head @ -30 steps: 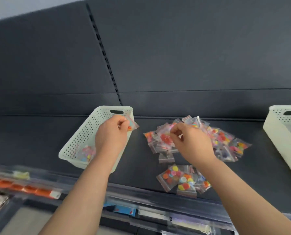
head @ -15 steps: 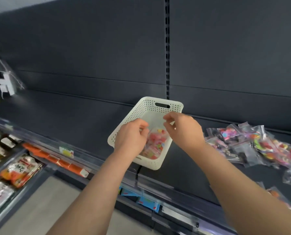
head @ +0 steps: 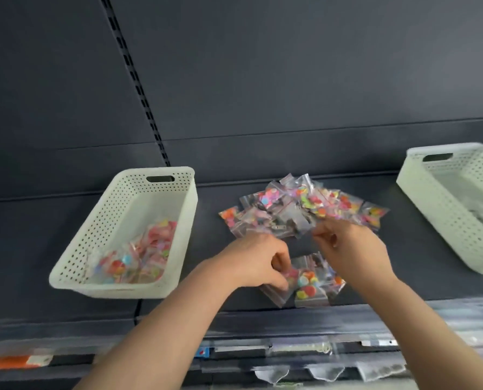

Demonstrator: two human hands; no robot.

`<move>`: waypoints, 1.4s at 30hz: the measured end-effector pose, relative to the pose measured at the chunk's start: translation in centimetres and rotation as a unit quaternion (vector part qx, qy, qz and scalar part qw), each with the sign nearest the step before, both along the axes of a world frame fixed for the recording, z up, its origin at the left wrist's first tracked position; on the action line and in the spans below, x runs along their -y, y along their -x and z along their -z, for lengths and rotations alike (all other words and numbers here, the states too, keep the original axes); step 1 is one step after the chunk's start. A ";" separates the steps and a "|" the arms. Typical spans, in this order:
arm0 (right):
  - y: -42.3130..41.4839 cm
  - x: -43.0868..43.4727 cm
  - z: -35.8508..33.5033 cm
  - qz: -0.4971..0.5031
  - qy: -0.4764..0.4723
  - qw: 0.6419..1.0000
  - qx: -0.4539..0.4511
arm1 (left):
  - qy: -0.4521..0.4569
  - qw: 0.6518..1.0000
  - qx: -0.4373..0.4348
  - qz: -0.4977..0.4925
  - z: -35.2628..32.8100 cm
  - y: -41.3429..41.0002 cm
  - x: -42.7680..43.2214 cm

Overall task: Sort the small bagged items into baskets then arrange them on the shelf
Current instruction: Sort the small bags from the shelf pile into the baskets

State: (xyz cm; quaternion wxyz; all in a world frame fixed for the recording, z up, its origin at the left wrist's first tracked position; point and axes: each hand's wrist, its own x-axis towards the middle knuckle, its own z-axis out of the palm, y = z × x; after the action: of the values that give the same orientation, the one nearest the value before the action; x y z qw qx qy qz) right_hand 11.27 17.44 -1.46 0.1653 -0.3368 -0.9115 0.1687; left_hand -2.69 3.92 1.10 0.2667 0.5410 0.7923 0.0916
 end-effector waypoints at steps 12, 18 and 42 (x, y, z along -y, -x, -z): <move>-3.2 -0.2 0.6 -0.095 0.090 0.986 0.100 | -0.096 0.989 -0.083 -0.072 2.9 -1.5 -2.7; -3.3 -0.7 1.0 -0.100 0.071 0.992 0.042 | -0.147 0.973 -0.088 -0.158 2.0 -1.7 -2.7; -3.8 -3.9 0.5 -0.091 0.079 0.993 0.015 | -0.090 0.971 -0.138 -0.175 3.0 -2.9 -5.0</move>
State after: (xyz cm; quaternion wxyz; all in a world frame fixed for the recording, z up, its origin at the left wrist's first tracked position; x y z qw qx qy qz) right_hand 15.09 21.34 -1.98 0.1080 -0.2671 -0.9245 0.2496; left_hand 0.24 8.89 -1.91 0.0848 0.4230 0.8925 0.1318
